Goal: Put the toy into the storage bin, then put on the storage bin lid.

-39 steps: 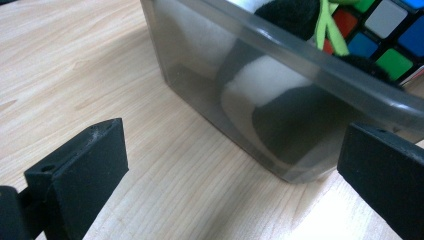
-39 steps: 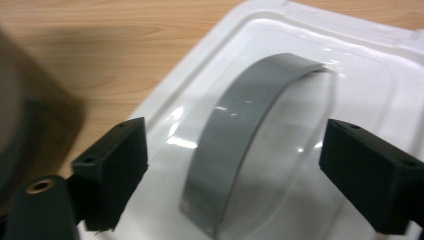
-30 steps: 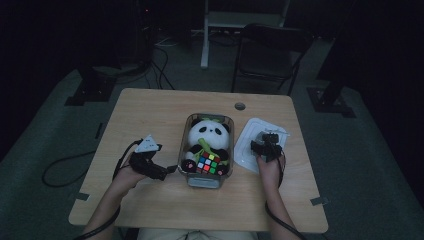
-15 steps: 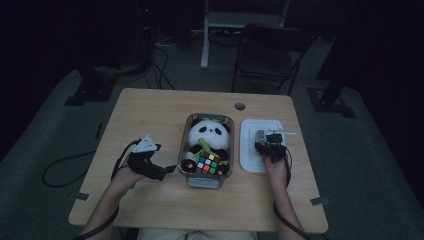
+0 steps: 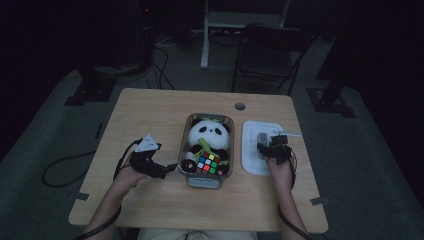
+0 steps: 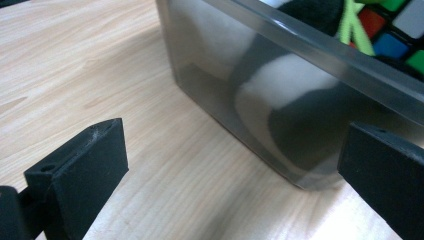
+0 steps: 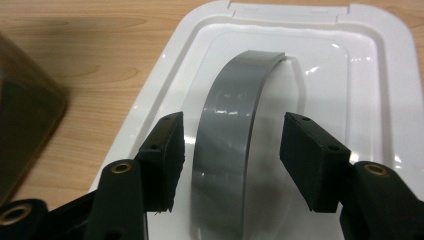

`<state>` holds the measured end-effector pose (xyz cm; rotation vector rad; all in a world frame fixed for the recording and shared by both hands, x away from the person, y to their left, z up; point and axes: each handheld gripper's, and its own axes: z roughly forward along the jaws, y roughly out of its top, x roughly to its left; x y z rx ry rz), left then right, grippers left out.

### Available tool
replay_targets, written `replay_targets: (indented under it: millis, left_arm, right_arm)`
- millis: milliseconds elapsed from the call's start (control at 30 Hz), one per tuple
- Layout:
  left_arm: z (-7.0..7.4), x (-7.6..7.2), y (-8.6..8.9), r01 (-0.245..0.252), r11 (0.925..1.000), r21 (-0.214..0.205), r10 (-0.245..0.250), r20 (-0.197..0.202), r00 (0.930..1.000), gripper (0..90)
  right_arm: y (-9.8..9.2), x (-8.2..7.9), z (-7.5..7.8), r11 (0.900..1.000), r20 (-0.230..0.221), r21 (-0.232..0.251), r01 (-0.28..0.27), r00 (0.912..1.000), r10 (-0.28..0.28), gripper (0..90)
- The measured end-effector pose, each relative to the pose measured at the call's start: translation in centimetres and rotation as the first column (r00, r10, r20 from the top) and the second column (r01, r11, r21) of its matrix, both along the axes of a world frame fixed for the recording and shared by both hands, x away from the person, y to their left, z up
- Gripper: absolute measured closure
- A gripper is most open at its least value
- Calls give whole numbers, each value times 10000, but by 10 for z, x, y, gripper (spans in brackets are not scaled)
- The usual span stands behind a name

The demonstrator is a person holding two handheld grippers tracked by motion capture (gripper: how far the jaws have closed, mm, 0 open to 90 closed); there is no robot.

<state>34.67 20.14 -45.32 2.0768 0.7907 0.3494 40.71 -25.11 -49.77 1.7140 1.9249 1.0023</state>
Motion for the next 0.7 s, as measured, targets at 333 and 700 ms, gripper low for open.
replay_targets:
  millis: [333, 700]
  left_arm:
    - [-12, 14, -6, -583, 9982, 106, 581, 208, 9981, 4]
    - [-13, 15, -18, -401, 9990, 192, 393, 403, 9984, 4]
  right_arm:
    - [8, 6, -7, 9992, -204, -373, 167, 9996, -175, 474]
    - [8, 3, -4, 9984, -234, -565, 19, 9997, -32, 674]
